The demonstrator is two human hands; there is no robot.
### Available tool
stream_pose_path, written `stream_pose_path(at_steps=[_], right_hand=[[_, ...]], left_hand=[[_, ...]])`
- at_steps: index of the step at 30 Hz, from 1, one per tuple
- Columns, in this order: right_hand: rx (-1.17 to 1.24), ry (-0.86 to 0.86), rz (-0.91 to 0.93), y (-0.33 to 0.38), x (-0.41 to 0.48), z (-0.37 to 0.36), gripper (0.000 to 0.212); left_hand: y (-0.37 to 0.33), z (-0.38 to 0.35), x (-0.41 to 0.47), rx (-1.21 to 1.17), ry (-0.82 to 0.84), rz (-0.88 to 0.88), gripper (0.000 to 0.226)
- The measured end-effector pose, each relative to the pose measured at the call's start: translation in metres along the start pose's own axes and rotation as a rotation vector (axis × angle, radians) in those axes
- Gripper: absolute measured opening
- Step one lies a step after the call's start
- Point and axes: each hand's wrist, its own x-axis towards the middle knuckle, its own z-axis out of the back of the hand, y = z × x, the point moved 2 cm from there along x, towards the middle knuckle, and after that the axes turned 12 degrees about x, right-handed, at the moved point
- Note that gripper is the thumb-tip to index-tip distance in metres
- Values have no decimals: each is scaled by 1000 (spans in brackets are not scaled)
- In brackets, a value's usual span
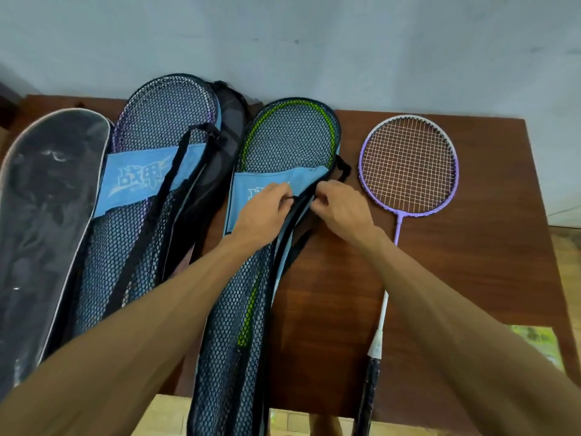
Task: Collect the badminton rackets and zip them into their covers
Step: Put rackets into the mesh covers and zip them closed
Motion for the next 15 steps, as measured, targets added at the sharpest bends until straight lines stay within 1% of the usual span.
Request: stream_pose_path(at_steps=[3,7,8,10,13,15], right_hand=[[-53,163,99,8,-24,-10,17],[26,334,181,6,-58,-39,16],[71,330,169,3,-63,-43,17],[139,262,131,-2,-69,-43,18],[164,165,72,-5,-70,-37,7],[174,131,57,-6,-70,-37,10]], left_hand=[[0,-9,1,-22,44,-17,10],[-5,-24,-3,-63,31,3,12],[-6,-26,-4,-78,38,20,14],[-4,-28,-9,-108,76,32,19],[6,-24,-31,-124,107,-1,24],[17,-21,-59,-80,108,1,31]])
